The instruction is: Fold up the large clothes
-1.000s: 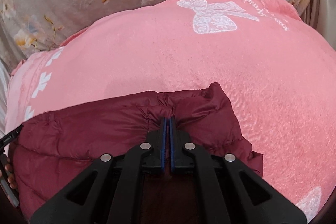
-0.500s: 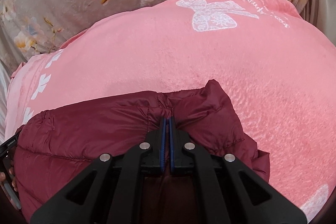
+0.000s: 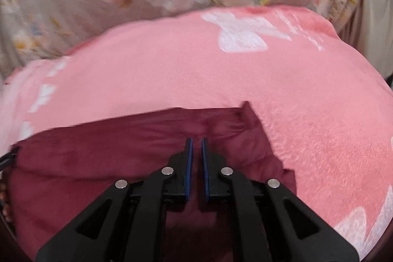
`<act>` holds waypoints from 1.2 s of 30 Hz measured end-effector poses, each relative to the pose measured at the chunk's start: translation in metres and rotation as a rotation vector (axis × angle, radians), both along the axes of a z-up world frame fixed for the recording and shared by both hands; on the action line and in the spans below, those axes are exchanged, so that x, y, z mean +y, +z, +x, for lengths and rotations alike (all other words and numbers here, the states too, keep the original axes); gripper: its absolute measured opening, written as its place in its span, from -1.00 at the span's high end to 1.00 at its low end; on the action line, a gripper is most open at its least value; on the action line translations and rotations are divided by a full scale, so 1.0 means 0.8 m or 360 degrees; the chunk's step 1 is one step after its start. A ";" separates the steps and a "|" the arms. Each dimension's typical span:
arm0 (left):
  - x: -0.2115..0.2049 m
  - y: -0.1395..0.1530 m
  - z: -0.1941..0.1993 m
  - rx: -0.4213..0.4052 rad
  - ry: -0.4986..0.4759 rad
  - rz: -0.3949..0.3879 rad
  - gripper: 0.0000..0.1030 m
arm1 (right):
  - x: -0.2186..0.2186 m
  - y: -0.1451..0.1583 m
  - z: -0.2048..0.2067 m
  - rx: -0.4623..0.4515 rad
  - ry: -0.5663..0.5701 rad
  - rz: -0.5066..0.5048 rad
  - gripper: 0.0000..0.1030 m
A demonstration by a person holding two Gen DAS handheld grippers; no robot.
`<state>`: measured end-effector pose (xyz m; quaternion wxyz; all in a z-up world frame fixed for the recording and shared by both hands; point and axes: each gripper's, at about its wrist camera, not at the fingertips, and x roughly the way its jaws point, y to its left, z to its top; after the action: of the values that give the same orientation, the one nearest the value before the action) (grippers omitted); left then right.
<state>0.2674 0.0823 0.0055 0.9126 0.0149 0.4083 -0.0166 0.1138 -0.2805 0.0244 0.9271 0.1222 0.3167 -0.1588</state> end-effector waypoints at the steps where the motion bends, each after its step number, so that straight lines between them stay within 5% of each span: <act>1: 0.005 0.009 -0.012 -0.0017 0.0001 -0.0030 -0.64 | 0.018 0.008 -0.008 -0.0017 0.0052 -0.0004 0.85; 5: 0.029 0.042 -0.070 -0.0015 -0.0026 -0.0146 -0.64 | 0.106 0.012 -0.032 0.0017 0.0323 0.0012 0.85; 11: 0.070 0.032 -0.137 0.0096 -0.0016 -0.0285 -0.64 | 0.181 -0.018 -0.046 0.0075 0.0465 -0.0001 0.85; 21: 0.160 -0.007 -0.190 0.0185 0.0126 -0.0593 -0.64 | 0.198 -0.068 -0.051 0.0116 0.0439 0.0037 0.87; 25: 0.172 -0.034 -0.181 0.0300 0.0152 -0.0775 -0.62 | 0.201 -0.074 -0.053 0.0101 0.0436 0.0019 0.87; 29: 0.158 -0.034 -0.177 0.0264 0.0133 -0.0788 -0.61 | 0.201 -0.075 -0.054 0.0099 0.0441 0.0037 0.88; 30: 0.152 -0.034 -0.176 0.0270 0.0116 -0.0795 -0.56 | 0.200 -0.075 -0.054 0.0098 0.0443 0.0045 0.88; 36: 0.117 -0.011 -0.182 0.0197 0.0021 -0.0677 0.54 | 0.192 -0.059 -0.078 0.0064 0.0425 0.0150 0.85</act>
<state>0.1218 0.1762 -0.0029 0.8685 -0.1818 0.4509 -0.0972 0.0513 -0.1271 -0.0226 0.9267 0.1191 0.3557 -0.0215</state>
